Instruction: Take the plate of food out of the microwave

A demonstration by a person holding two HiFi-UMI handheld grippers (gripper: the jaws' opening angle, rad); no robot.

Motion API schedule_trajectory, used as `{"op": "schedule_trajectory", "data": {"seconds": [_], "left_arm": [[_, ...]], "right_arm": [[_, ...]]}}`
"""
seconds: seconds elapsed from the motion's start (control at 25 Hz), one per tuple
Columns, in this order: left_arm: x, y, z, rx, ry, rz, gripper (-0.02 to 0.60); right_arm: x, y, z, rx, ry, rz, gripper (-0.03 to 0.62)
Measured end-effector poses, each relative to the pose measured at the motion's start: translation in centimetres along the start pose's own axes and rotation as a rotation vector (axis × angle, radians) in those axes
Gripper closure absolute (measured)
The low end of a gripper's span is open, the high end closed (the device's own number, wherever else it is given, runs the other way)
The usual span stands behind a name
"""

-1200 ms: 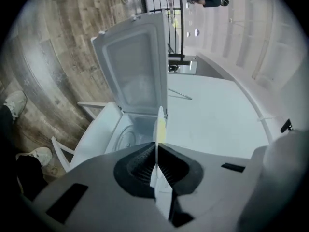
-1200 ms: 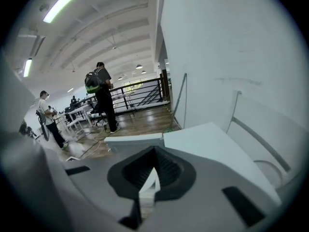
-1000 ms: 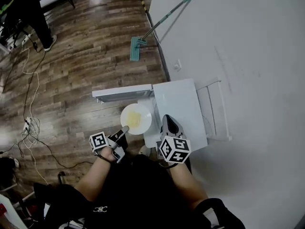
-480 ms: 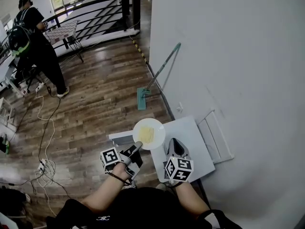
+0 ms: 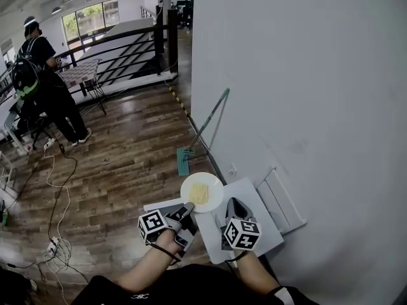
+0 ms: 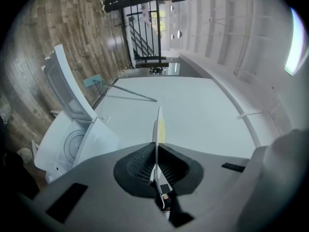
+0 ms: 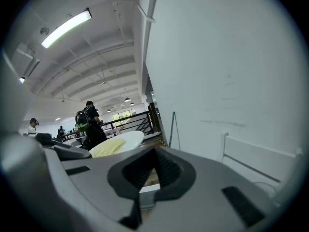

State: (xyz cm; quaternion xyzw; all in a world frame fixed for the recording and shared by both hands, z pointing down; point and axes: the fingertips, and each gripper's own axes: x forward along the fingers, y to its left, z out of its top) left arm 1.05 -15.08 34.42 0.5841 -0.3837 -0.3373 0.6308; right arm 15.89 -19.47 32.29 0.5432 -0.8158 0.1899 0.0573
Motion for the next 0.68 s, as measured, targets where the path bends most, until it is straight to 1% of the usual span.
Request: {"op": "schedule_trajectory", "data": {"seconds": [0.2,0.36,0.52,0.68], "left_arm": [[-0.3,0.0,0.1,-0.004,0.001,0.017,0.568],[-0.2,0.6,0.5,-0.014,-0.006,0.033,0.568],[0.4,1.1,0.9,0.013,-0.019,0.042,0.568],[-1.0,-0.1,3.0,0.055,-0.031,0.041,0.568]], "right_arm": [[-0.2,0.1,0.5,-0.018,-0.018,-0.020,0.582],[0.3,0.2,0.4,-0.025,-0.012,-0.025,0.582],[1.2,-0.3,-0.1,-0.017,-0.008,-0.014,0.582],[1.5,2.0,0.6,-0.025,-0.004,-0.013,0.582]]}}
